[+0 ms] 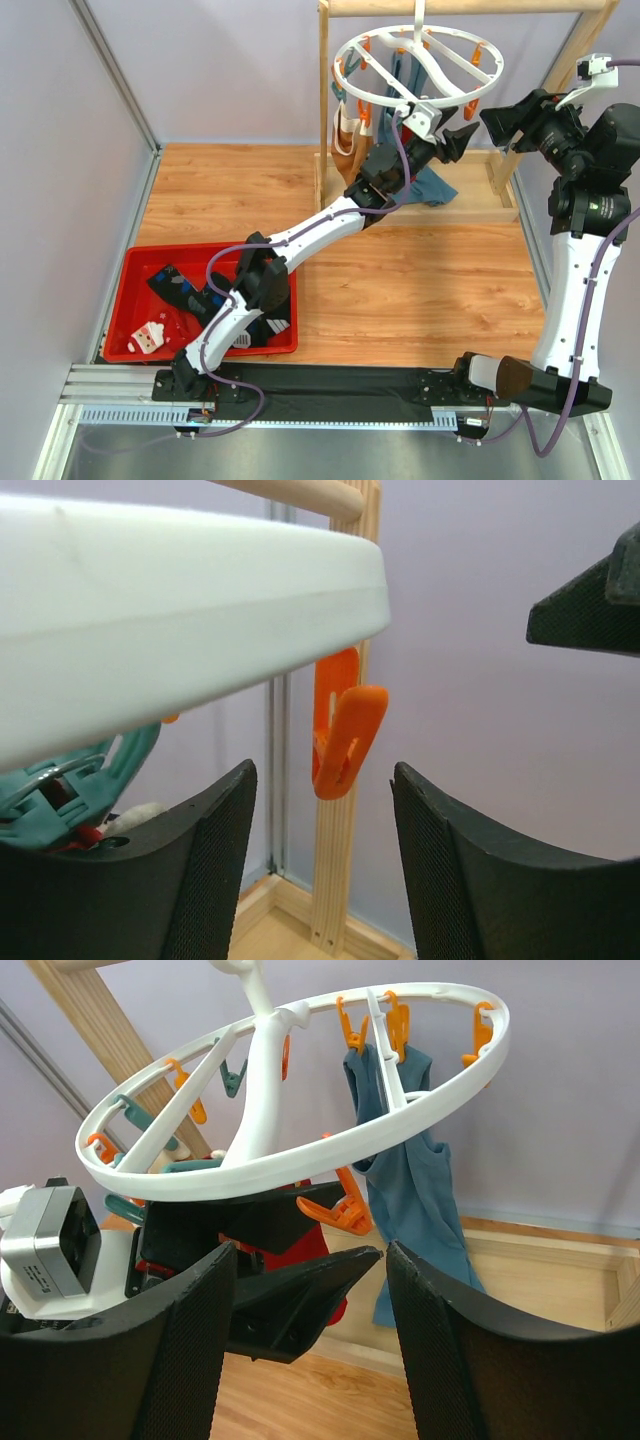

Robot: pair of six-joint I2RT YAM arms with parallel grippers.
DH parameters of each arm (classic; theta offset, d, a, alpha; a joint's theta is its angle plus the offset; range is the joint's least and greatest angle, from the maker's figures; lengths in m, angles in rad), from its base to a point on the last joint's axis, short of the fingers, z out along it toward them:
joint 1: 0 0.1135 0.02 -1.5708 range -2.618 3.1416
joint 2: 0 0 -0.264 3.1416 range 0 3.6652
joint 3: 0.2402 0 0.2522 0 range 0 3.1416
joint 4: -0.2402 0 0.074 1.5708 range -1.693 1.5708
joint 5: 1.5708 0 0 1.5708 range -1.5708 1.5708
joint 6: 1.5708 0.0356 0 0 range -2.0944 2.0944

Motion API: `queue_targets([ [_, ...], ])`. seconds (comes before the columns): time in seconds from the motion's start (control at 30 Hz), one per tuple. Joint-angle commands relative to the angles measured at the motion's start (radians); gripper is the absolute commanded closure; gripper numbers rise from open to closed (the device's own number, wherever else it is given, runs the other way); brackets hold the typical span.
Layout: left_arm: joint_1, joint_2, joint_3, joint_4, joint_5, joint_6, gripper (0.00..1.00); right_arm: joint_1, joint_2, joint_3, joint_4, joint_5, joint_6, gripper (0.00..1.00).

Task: Clip the socks to the hanger
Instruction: Open the clamp at the hanger.

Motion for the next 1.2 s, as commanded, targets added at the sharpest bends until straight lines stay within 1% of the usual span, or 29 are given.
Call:
queue_targets([
  [0.0, -0.003, 0.008, 0.059, 0.04, 0.017, -0.022, 0.36, -0.005, -0.028, -0.001, 0.037, -0.014, 0.012, 0.38],
  [0.07, -0.003, 0.028, 0.094, 0.031, 0.004, -0.028, 0.37, -0.007, -0.028, -0.003, 0.038, -0.014, 0.013, 0.38],
  [0.13, -0.003, 0.037, 0.116, 0.024, 0.004, -0.031, 0.4, -0.007, -0.028, -0.009, 0.041, -0.016, 0.019, 0.38],
  [0.17, -0.003, 0.039, 0.116, 0.026, 0.004, -0.033, 0.44, -0.007, -0.031, -0.009, 0.041, -0.019, 0.021, 0.38],
  [0.23, -0.003, 0.039, 0.116, 0.026, -0.032, -0.039, 0.48, -0.007, -0.032, -0.015, 0.043, -0.023, 0.023, 0.39],
  [0.27, -0.003, 0.043, 0.119, 0.026, -0.036, -0.047, 0.56, -0.007, -0.034, -0.019, 0.046, -0.022, 0.024, 0.39],
  [0.33, -0.003, 0.045, 0.119, 0.027, -0.041, -0.056, 0.58, -0.007, -0.037, -0.029, 0.054, -0.02, 0.032, 0.39],
  [0.4, -0.003, 0.039, 0.118, 0.018, -0.045, -0.067, 0.67, -0.007, -0.035, -0.029, 0.051, -0.029, 0.038, 0.42],
  [0.57, -0.003, -0.035, 0.027, 0.008, -0.018, -0.093, 0.76, -0.005, -0.02, -0.036, 0.041, -0.075, -0.008, 0.46],
  [0.6, -0.003, -0.049, 0.009, 0.001, -0.015, -0.097, 0.78, -0.005, -0.015, -0.032, 0.038, -0.083, -0.019, 0.48],
  [0.63, -0.003, -0.064, -0.034, -0.002, -0.013, -0.099, 0.82, -0.005, 0.006, -0.024, 0.031, -0.097, -0.028, 0.53],
  [0.67, -0.003, -0.099, -0.062, 0.0, -0.009, -0.103, 0.83, -0.004, 0.02, 0.015, 0.015, -0.103, -0.045, 0.54],
  [0.7, -0.002, -0.118, -0.088, 0.007, -0.006, -0.105, 0.84, -0.004, 0.035, 0.034, -0.014, -0.115, -0.056, 0.54],
  [0.73, -0.002, -0.136, -0.13, 0.009, -0.006, -0.108, 0.85, 0.001, 0.049, 0.057, -0.031, -0.144, -0.065, 0.49],
  [0.8, 0.001, -0.176, -0.161, 0.002, -0.006, -0.122, 0.88, 0.021, 0.087, 0.114, -0.099, -0.148, -0.121, 0.41],
  [0.9, 0.001, -0.228, -0.214, -0.014, -0.006, -0.131, 0.89, 0.038, 0.126, 0.172, -0.178, -0.129, -0.167, 0.4],
  [1.0, 0.003, -0.274, -0.252, -0.022, 0.013, -0.134, 0.91, 0.062, 0.139, 0.186, -0.225, -0.126, -0.216, 0.4],
  [1.17, 0.003, -0.313, -0.284, -0.029, 0.025, -0.136, 0.92, 0.117, 0.159, 0.209, -0.245, -0.086, -0.243, 0.36],
])
